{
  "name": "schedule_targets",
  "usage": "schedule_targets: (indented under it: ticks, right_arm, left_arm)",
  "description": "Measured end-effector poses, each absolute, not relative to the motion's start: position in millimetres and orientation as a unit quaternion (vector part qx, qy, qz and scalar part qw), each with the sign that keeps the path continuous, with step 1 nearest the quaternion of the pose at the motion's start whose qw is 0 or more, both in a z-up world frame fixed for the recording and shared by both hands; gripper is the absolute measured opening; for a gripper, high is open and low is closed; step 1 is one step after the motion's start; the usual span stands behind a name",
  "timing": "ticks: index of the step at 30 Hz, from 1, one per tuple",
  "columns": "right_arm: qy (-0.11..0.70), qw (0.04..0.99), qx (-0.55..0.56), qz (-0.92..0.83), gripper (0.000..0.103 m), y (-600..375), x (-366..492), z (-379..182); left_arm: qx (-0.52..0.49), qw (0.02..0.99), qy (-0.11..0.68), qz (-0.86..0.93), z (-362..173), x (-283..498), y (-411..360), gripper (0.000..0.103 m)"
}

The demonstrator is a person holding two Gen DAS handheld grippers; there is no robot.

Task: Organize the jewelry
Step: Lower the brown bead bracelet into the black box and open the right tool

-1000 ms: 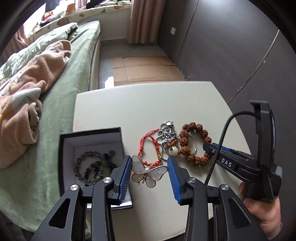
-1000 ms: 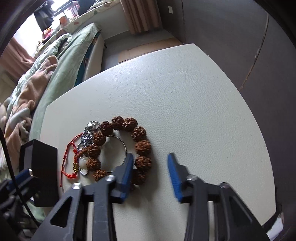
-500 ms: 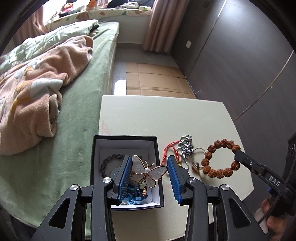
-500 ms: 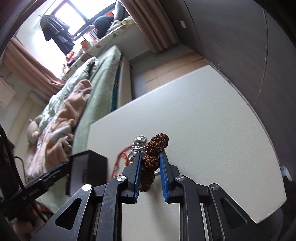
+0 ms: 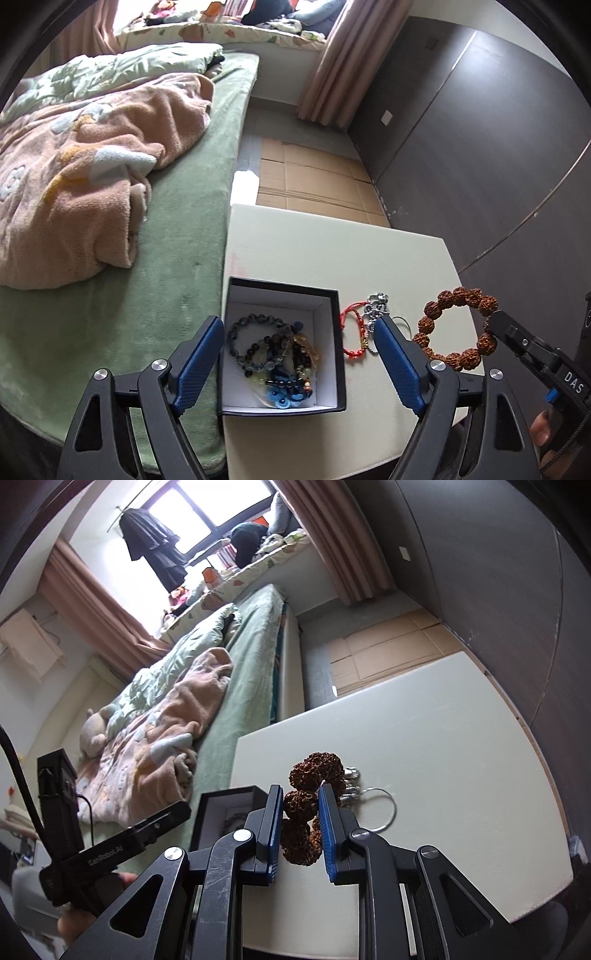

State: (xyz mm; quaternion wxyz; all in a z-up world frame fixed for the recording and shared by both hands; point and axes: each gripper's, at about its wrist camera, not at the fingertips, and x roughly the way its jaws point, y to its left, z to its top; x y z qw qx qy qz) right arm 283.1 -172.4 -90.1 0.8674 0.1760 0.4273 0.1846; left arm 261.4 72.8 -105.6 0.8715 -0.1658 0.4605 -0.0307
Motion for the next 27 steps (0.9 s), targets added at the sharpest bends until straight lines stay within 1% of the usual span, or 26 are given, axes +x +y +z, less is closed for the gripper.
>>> schedule_targets:
  ticks: [12, 19, 20, 21, 23, 27]
  right_arm:
    - [0.424, 0.859, 0.150, 0.246, 0.020, -110, 283, -69]
    - [0.458, 0.824, 0.141, 0.301, 0.022, -70, 290, -81]
    - [0.459, 0.819, 0.150, 0.311, 0.030, -70, 288, -83]
    - [0.453, 0.818, 0.159, 0.316, 0.045, -72, 286, -83]
    - [0.435, 0.827, 0.171, 0.311, 0.062, -82, 280, -81]
    - [0.432, 0.829, 0.199, 0.294, 0.063, -113, 274, -85]
  left_arm:
    - [-0.177, 0.877, 0.447, -0.004, -101, 245, 114, 0.084]
    - [-0.193, 0.878, 0.437, 0.015, -96, 236, 139, 0.087]
    - [-0.193, 0.878, 0.437, 0.016, -97, 236, 140, 0.087]
    - [-0.191, 0.878, 0.438, 0.015, -97, 236, 139, 0.087]
    - [-0.187, 0.878, 0.440, 0.010, -97, 235, 135, 0.087]
    - [-0.176, 0.878, 0.444, -0.008, -96, 238, 117, 0.087]
